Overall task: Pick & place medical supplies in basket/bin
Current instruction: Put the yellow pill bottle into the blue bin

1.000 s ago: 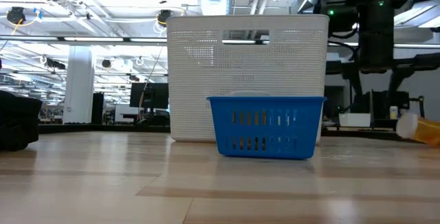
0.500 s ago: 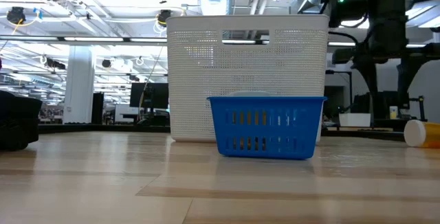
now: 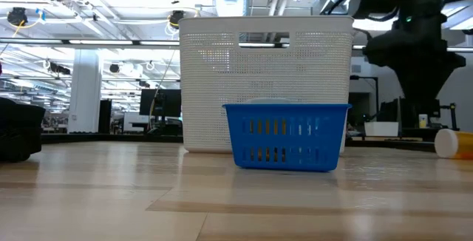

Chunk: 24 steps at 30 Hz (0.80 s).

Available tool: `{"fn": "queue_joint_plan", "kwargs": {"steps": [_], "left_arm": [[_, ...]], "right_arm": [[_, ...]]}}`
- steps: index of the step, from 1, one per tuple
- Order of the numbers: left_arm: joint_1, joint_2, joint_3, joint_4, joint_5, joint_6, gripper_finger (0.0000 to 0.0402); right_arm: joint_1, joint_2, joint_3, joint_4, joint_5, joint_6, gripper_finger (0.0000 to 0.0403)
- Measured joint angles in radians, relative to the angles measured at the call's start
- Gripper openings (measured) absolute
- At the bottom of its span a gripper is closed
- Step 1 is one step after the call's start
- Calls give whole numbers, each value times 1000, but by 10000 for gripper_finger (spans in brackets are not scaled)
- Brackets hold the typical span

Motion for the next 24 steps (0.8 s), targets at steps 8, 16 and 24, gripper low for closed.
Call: {"fn": "queue_joint_plan", "kwargs": {"steps": [8,16,24], "left_arm": [[0,0,0,-1,21,-15,285],[0,0,0,-1,32,-18,285],[0,0,0,-2,32,-18,285]], "right_arm": [[95,37,0,-135,-40,-51,200],[171,63,0,-168,-31,-84,290],[217,139,0,-161,-9,-130,352]]}}
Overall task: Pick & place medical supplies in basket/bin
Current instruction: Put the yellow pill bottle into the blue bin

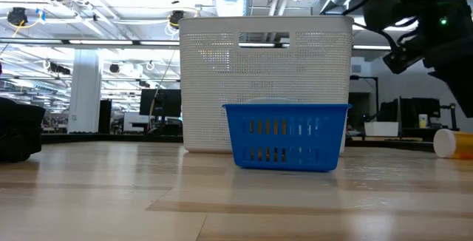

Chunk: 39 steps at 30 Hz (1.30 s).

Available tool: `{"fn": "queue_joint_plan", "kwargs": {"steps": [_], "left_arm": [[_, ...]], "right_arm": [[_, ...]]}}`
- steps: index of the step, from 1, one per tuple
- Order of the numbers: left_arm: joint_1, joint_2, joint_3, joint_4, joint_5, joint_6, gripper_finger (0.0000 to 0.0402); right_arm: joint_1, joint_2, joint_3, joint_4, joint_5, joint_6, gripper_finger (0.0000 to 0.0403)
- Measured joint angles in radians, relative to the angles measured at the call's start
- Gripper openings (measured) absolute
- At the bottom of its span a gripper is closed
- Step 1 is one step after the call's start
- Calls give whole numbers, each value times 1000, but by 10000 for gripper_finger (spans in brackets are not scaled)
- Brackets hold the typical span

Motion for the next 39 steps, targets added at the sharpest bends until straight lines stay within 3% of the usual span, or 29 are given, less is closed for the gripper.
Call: {"fn": "queue_joint_plan", "kwargs": {"steps": [12,21,39], "left_arm": [[0,0,0,-2,0,0,285],[0,0,0,-2,-1,0,285],[0,2,0,-6,46,-4,285]], "right_arm": [[-48,178,-2,-21,35,-63,359],[-83,286,-2,-36,55,-201,358],[-87,317,-3,18,82,-389,358]]}}
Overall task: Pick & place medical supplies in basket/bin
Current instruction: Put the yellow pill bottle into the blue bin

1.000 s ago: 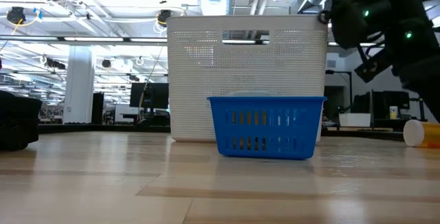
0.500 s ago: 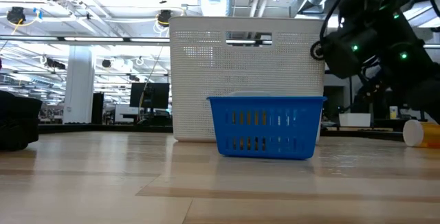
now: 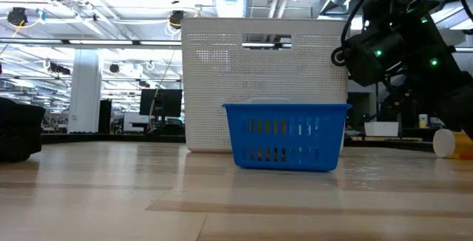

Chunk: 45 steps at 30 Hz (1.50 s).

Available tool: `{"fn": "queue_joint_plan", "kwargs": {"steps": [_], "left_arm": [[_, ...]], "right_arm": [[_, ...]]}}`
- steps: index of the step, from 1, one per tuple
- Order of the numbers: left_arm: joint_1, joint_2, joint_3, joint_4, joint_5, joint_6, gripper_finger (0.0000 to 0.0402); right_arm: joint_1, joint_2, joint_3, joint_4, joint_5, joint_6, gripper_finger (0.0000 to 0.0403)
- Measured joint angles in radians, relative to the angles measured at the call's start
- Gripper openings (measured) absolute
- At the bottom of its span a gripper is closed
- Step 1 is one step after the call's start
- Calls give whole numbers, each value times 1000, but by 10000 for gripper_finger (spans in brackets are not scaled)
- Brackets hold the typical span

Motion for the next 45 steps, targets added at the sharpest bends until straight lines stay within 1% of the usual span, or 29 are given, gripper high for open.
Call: {"fn": "queue_joint_plan", "kwargs": {"steps": [6,9,16,19,24,27,35,45], "left_arm": [[0,0,0,0,0,0,285],[0,0,0,0,1,0,285],[0,0,0,0,3,0,285],[0,0,0,0,3,0,285],[0,0,0,0,3,-4,285],[0,0,0,0,2,-4,285],[0,0,0,0,1,-4,285],[0,0,0,0,0,-4,285]], "right_arm": [[1,0,0,22,-9,-65,358],[2,-1,0,44,-41,-91,358],[21,-1,0,49,-111,-91,358],[38,-1,0,49,-107,-106,358],[54,-1,0,69,-59,-133,357],[53,-1,-7,85,-54,-150,347],[47,-1,-30,87,-54,-169,304],[46,-1,-31,153,-26,-195,296]]}}
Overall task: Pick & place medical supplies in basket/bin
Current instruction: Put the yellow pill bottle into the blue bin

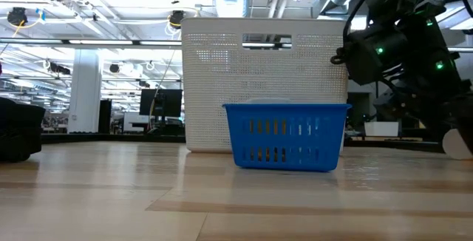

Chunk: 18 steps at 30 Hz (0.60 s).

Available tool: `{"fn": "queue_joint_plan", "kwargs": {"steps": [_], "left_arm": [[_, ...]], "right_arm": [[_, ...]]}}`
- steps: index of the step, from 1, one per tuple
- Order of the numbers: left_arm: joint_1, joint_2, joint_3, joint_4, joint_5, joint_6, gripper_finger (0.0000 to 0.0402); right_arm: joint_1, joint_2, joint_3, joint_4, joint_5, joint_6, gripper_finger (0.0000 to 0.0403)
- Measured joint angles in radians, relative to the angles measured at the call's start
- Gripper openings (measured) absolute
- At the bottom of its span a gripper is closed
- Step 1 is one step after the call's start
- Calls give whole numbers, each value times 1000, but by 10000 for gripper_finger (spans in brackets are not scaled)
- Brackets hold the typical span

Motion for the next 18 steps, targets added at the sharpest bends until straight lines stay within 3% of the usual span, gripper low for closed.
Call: {"fn": "queue_joint_plan", "kwargs": {"steps": [18], "left_arm": [[0,0,0,0,0,0,285]], "right_arm": [[0,0,0,-27,31,0,282]]}}
